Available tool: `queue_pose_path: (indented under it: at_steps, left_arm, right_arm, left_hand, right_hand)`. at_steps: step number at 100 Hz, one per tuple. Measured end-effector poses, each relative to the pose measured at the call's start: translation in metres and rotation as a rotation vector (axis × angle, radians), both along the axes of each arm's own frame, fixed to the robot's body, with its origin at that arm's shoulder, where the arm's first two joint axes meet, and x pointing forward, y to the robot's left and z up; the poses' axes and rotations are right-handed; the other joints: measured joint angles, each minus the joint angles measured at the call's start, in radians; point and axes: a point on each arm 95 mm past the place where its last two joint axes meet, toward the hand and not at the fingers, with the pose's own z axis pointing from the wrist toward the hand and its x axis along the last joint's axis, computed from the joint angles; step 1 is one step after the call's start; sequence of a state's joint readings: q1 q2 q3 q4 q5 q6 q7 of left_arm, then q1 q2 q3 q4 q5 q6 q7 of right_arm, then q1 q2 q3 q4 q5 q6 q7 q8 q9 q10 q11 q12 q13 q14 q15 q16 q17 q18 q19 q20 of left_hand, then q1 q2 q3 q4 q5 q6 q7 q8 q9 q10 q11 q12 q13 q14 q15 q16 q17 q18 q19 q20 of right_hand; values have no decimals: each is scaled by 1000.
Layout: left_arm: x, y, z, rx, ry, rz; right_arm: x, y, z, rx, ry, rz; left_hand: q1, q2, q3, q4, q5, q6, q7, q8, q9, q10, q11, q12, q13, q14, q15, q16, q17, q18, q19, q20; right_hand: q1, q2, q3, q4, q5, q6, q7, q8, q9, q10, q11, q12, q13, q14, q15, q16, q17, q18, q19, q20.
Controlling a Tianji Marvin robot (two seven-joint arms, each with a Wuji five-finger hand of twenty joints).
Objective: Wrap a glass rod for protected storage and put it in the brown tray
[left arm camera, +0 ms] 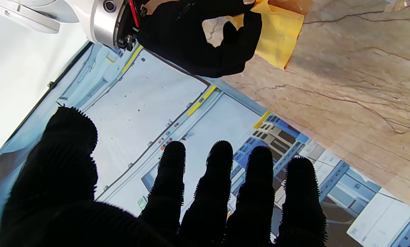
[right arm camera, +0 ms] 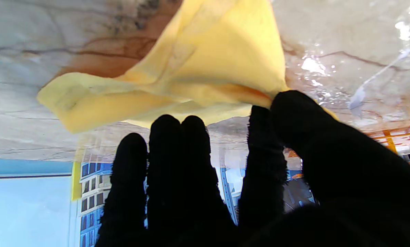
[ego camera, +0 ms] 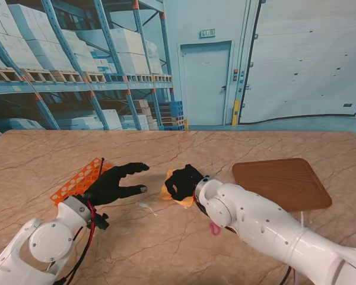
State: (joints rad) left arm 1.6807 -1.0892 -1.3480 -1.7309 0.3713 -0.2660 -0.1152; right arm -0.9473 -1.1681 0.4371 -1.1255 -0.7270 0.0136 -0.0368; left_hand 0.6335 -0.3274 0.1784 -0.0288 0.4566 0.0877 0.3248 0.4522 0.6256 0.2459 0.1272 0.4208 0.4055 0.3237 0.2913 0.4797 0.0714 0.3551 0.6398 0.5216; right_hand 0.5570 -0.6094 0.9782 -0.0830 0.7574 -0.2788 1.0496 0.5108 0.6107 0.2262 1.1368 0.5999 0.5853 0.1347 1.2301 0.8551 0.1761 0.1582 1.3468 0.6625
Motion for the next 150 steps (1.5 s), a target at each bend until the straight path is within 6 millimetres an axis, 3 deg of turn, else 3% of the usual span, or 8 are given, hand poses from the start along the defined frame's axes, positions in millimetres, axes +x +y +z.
queue_pose_path:
  at_steps: [19,21,44,86,150]
  left_arm:
    - [0,0,0,0,-1,2]
    - [0,0,0,0,-1,2]
    - [-1,0,0,0,-2,2]
    - [0,1,1,0,-5,3]
    - [0,1,0,1,0,1]
  right_arm:
    - [-3,4,2,21,41,5]
    - [-3,4,2,24,50,5]
    - [-9,6,6,30,95,42]
    - [-18,5,10,3,182,143]
    - [-24,10,14,-11,301,185]
  left_hand:
    - [0,0,0,0,0,0,0,0,0,0,0,0,0,5,0,0,0,1,0,0]
    - [0,0,0,0,0,0,0,0,0,0,0,0,0,5,0,0,0,1,0,0]
    - [0,0,0,0,0,0,0,0,0,0,0,0,0,6,0,0,0,1,0,0]
    - [0,0,0,0,11,0,0,0,0,0,0,0,0,7,0,0,0,1,0,0]
    - [0,0,0,0,11,0,0,0,0,0,0,0,0,7,0,0,0,1,0,0]
  right_hand:
    - [2,0,0,-1,0,0,-8,0,-8,1,-24,0,-16,0,-12,0,-12,0,-16,0]
    - [11,0,0,-22,0,0,-11,0,-8,1,-25,0,-16,0,-12,0,-13,0,-20,0]
    - [20,0,0,-34,1,0,-22,3,-15,1,-62,0,-26,1,-33,0,-24,0,-58,2]
    - [28,-1,-9,-34,11,0,-48,24,-29,-1,-126,0,-58,-5,-85,-33,-40,0,-159,2]
    - [31,-1,-20,-34,11,0,-58,26,-41,-5,-166,1,-76,-9,-126,-50,-60,1,-219,2]
